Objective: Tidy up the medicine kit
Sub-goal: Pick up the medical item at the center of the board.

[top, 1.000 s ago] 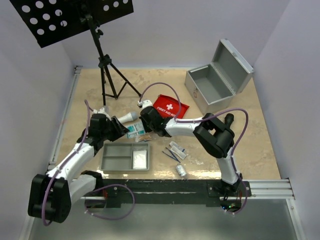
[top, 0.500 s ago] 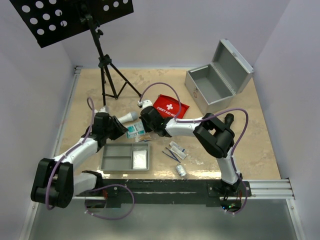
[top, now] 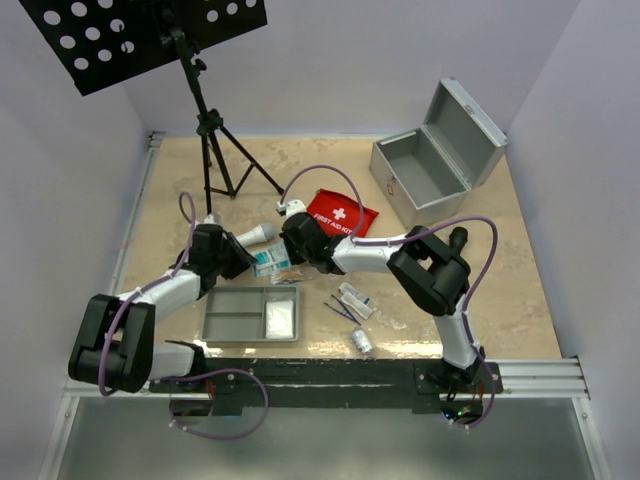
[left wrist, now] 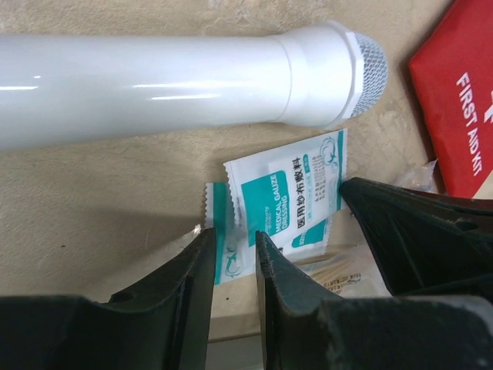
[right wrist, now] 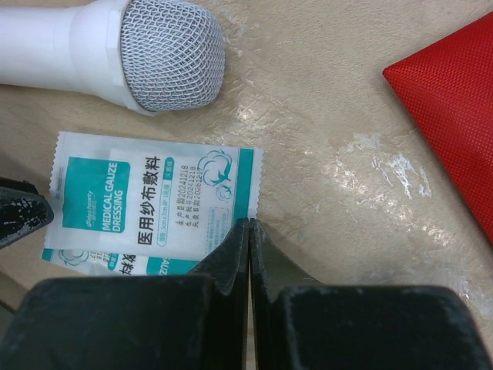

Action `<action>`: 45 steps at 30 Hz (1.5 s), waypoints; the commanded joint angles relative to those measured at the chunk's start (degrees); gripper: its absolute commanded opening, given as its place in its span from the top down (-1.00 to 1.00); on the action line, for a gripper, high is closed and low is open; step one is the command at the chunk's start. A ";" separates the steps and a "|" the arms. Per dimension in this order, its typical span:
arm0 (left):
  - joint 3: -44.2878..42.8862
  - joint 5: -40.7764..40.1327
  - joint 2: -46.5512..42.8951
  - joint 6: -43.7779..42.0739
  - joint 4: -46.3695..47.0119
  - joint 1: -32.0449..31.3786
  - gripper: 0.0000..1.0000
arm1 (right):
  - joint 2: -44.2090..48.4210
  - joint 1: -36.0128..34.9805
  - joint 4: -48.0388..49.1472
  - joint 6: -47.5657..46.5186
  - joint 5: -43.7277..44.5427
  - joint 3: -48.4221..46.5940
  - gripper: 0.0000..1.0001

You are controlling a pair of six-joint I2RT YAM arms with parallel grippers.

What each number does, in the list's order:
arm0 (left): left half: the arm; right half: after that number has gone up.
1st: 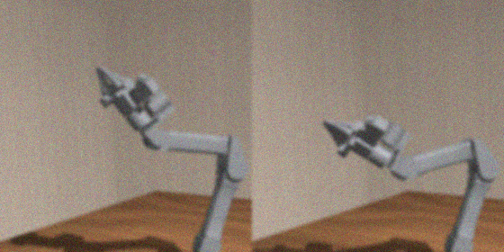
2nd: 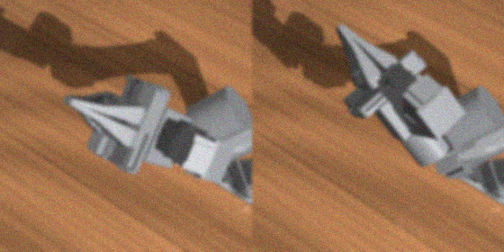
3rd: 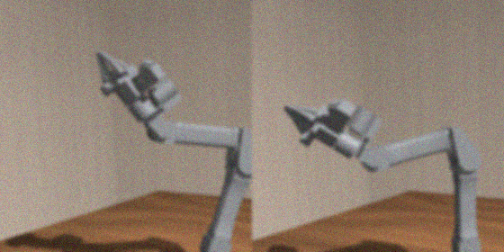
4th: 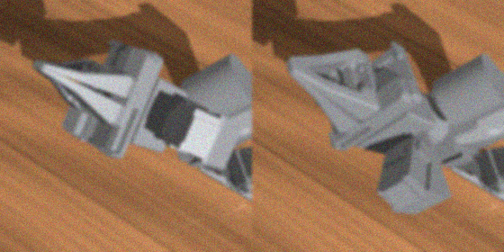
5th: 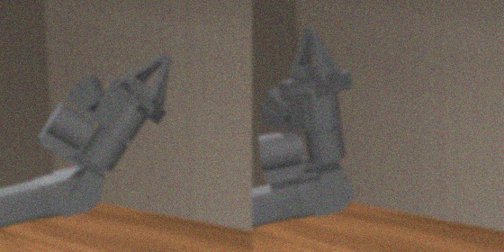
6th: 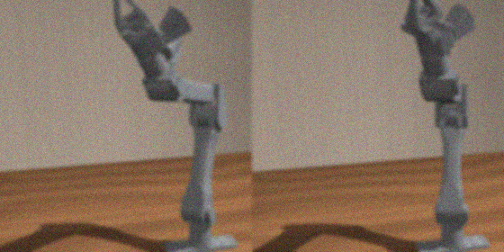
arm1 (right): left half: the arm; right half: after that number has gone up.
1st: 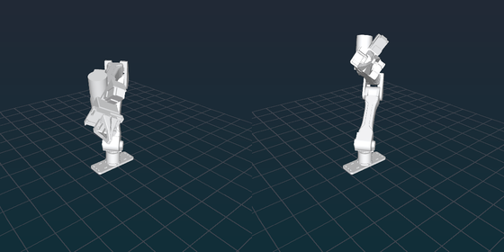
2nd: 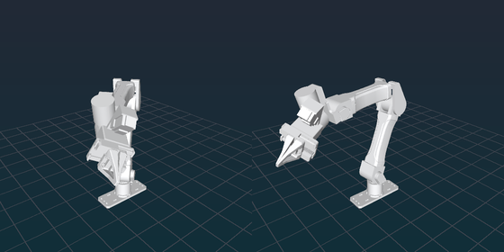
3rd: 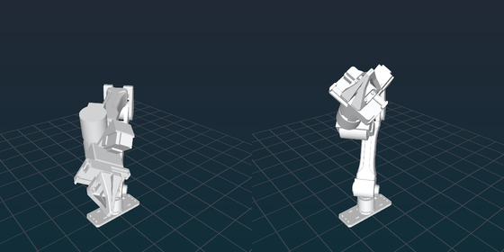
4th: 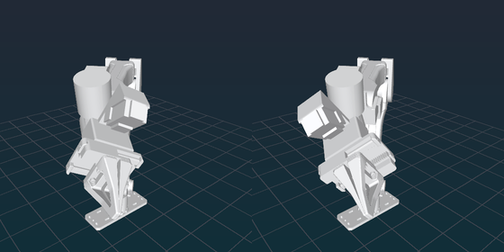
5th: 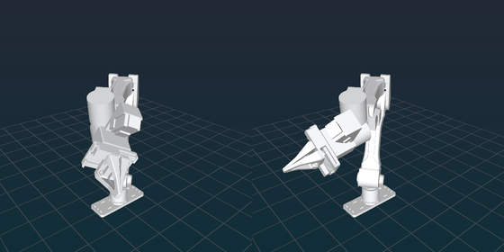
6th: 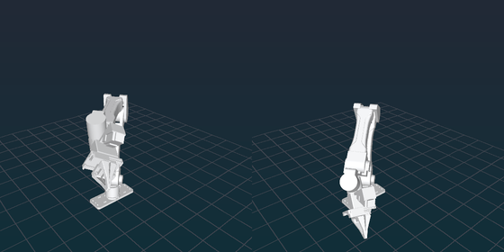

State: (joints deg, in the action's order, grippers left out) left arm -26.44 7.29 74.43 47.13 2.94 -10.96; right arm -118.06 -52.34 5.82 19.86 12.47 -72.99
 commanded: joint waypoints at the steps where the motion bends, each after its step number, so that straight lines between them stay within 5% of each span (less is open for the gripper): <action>1: -0.46 1.23 0.97 1.82 5.49 -0.29 0.37 | 1.52 0.31 -1.17 -0.61 -0.60 1.71 1.00; 19: -0.63 2.99 3.52 2.35 8.66 -0.64 0.60 | 1.87 0.48 -0.64 -0.79 -1.40 2.41 1.00; 25: -0.19 4.49 4.23 2.35 10.07 -0.73 0.82 | 2.04 0.48 -0.64 -0.79 -1.39 2.50 1.00; 28: -0.11 4.23 3.62 2.17 9.54 -0.73 0.99 | 2.48 0.48 -0.73 -0.87 -1.31 2.50 1.00; 35: -1.86 1.95 -1.82 0.33 3.49 -0.73 1.00 | 7.13 0.48 -2.75 0.00 0.27 2.85 0.99; 40: -5.64 -1.57 -10.17 -3.45 -7.23 -0.47 1.00 | 14.07 0.48 -3.45 0.88 2.12 3.21 0.27; 45: -7.93 -2.28 -17.03 -3.98 -12.95 -0.20 1.00 | 18.56 0.13 -4.94 1.15 0.72 3.29 0.18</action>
State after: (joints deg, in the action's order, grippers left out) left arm -31.09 6.79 62.04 45.23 -4.05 -11.38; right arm -104.09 -52.07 1.52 20.38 12.93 -69.32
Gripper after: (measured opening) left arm 0.012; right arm 0.407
